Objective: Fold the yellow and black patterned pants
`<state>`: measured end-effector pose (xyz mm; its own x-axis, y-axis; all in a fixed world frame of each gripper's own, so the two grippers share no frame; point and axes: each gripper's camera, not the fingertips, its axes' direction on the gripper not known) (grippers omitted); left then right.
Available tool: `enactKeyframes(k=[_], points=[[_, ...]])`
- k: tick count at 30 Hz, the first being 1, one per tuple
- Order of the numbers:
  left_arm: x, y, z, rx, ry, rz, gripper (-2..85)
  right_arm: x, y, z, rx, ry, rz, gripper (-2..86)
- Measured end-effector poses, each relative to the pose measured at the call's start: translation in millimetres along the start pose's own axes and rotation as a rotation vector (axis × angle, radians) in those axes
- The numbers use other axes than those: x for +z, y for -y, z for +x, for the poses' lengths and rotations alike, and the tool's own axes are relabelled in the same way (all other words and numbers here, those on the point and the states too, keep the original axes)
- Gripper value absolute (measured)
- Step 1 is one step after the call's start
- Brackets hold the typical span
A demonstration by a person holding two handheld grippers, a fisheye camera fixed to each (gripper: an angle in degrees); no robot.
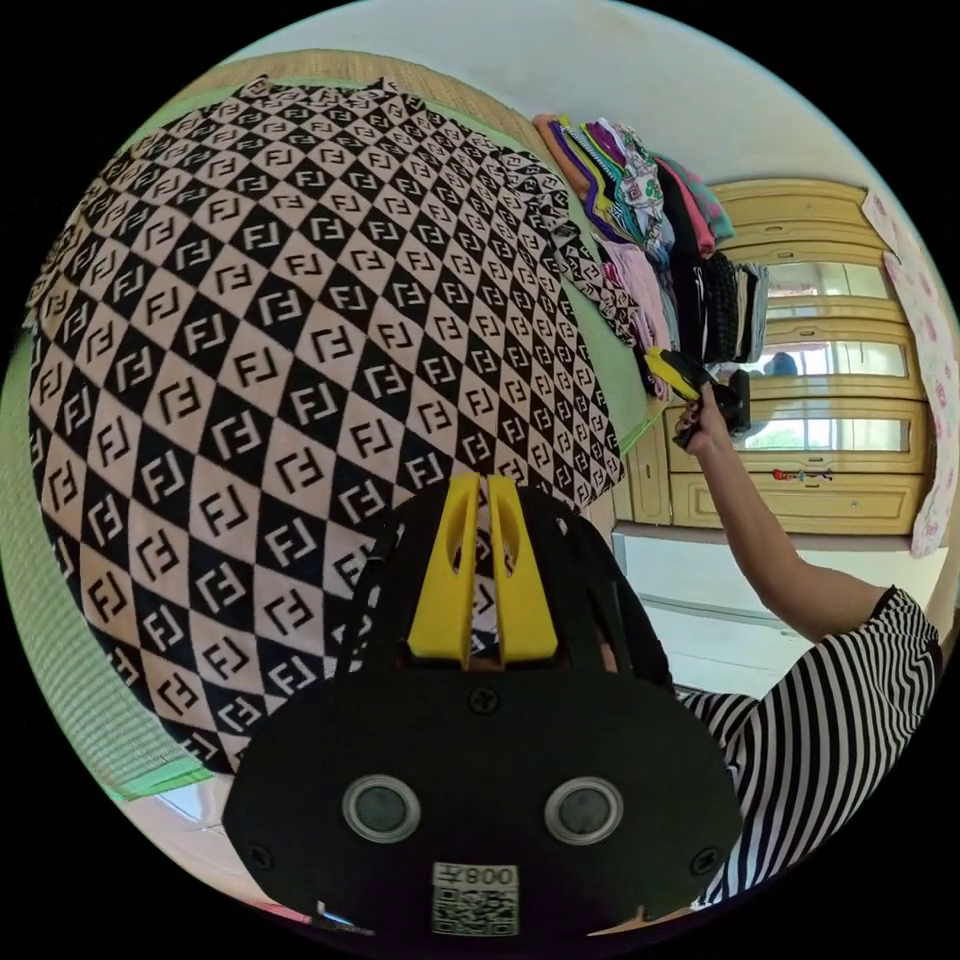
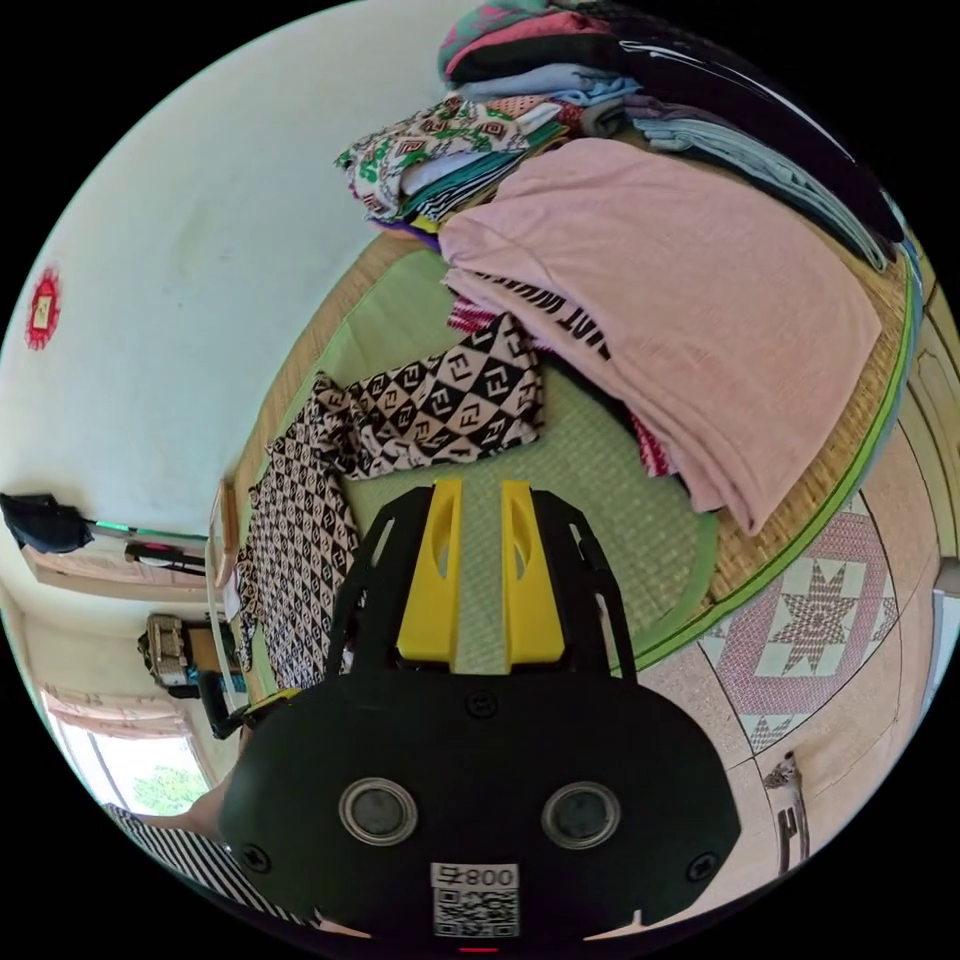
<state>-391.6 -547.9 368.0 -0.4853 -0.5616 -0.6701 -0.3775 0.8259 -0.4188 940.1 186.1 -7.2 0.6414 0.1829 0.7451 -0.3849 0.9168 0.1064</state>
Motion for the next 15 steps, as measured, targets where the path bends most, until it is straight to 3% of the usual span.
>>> enactKeyframes(k=[15], points=[[61,14,1,0.025,-0.049,-0.048,1.1,32,27,35,0.036,-0.029,0.006,8.5]])
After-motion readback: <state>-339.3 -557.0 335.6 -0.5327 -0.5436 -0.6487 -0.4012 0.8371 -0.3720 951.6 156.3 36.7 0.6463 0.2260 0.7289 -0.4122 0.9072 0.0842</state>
